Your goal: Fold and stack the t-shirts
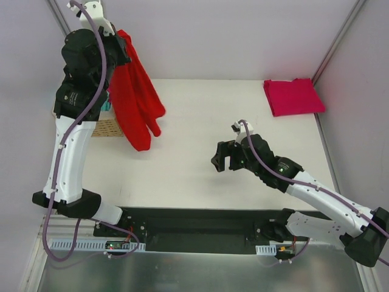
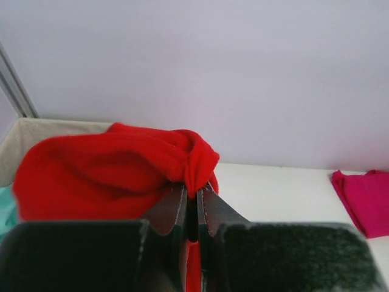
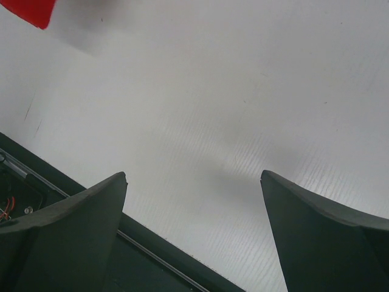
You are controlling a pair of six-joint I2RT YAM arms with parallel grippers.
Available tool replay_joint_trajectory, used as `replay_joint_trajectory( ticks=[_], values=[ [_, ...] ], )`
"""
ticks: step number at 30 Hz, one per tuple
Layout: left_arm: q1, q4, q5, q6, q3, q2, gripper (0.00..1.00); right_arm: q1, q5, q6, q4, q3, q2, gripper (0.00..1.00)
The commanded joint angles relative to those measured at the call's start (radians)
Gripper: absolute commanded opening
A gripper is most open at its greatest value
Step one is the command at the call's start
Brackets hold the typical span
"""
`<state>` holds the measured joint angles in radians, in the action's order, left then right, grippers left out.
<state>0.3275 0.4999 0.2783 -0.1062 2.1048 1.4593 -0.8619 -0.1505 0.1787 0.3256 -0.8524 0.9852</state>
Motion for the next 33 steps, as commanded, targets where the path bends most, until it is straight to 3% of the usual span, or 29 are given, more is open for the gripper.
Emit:
replay_joint_trajectory(
  ticks=[1, 3, 7, 11, 12, 14, 15, 18, 22, 28, 33],
  values=[
    [0.007, 0.061, -0.141, -0.022, 0.037, 0.035, 0.0, -0.005, 0.015, 0.007, -0.042, -0.028, 0.012, 0.96],
    [0.018, 0.063, -0.26, -0.058, 0.018, 0.068, 0.0, -0.005, 0.023, 0.011, -0.046, -0.033, 0.018, 0.96],
    [0.146, 0.063, -0.277, -0.061, -0.014, 0.191, 0.0, -0.005, 0.019, 0.016, -0.048, -0.027, 0.02, 0.96],
    [0.28, 0.051, -0.356, -0.11, -0.057, 0.414, 0.0, -0.006, 0.011, 0.021, -0.04, -0.022, 0.02, 0.96],
    [0.329, 0.037, -0.353, -0.142, -0.077, 0.449, 0.05, -0.005, 0.006, 0.022, -0.037, -0.02, 0.018, 0.96],
    [0.386, -0.026, -0.286, -0.164, -0.179, 0.521, 0.42, -0.006, -0.004, 0.021, -0.025, -0.016, 0.003, 0.97],
    [0.433, -0.105, -0.26, -0.176, -0.219, 0.539, 0.99, -0.005, -0.012, 0.016, -0.019, -0.011, -0.003, 0.96],
    [0.467, -0.138, -0.235, -0.229, -0.258, 0.604, 0.99, -0.006, -0.041, 0.001, 0.015, -0.007, -0.031, 0.96],
    [0.476, -0.136, -0.219, -0.219, -0.243, 0.557, 0.99, -0.006, -0.067, -0.015, 0.032, -0.007, -0.054, 0.96],
    [0.446, -0.054, -0.108, -0.164, -0.262, 0.328, 0.99, -0.006, -0.043, -0.013, 0.0, -0.01, -0.013, 0.96],
    [0.309, 0.025, 0.024, -0.173, -0.367, 0.161, 0.99, -0.005, 0.005, 0.001, -0.043, -0.005, 0.029, 0.96]
  ],
)
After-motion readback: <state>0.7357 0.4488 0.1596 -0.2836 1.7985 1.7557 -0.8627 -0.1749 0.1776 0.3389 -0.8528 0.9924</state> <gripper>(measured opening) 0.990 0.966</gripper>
